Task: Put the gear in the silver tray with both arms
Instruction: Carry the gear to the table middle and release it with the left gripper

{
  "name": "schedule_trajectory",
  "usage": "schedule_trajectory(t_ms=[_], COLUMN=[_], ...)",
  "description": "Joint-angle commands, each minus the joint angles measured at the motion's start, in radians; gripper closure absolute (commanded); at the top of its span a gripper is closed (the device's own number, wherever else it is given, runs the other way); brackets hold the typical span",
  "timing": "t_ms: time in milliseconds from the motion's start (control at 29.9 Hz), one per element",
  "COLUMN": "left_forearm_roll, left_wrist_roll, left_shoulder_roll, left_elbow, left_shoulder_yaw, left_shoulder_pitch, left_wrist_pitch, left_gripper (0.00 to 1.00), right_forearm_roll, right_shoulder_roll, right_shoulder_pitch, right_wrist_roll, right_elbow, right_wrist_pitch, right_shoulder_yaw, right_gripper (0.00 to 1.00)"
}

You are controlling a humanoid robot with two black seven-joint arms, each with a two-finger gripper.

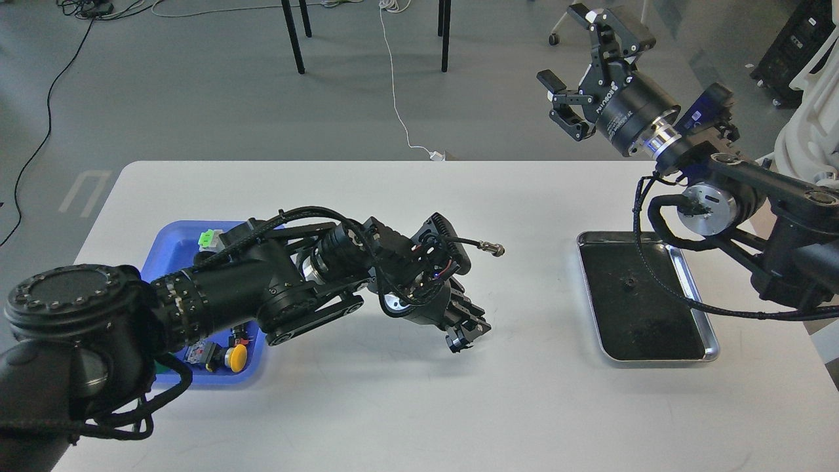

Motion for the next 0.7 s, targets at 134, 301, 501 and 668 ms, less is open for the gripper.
schedule_trajectory(t_ms=[134,301,501,668], left_forearm_roll=[0.0,-0.007,-0.013,-0.17], left_wrist_roll=[0.0,0.0,0.0,0.0], left_shoulder_roll=[0.0,0.0,0.0,0.154], left_elbow=[0.032,0.025,0.01,-0.075], left_shoulder_yaw=[0.012,0.009,-0.001,-0.108], left_shoulder_pitch=[0.002,-0.001,-0.002,-0.01], left_wrist_pitch=[0.003,0.001,0.003,0.02], left_gripper=[0.76,0.35,0.15,0.12], right_forearm_roll=[0.0,0.0,0.0,0.0], right_shoulder_roll=[-0.005,-0.006,-0.026,-0.106], right_shoulder_pitch=[-0.015,-0.029,-0.031,-0.054], right_wrist_roll=[0.0,0.0,0.0,0.0], right_elbow=[0.0,0.0,0.007,0.039], right_wrist_pitch=[0.001,0.001,0.001,0.017], right_shoulder_yaw=[0.0,0.002,0.002,0.003], right_gripper=[0.03,0.03,0.03,0.03])
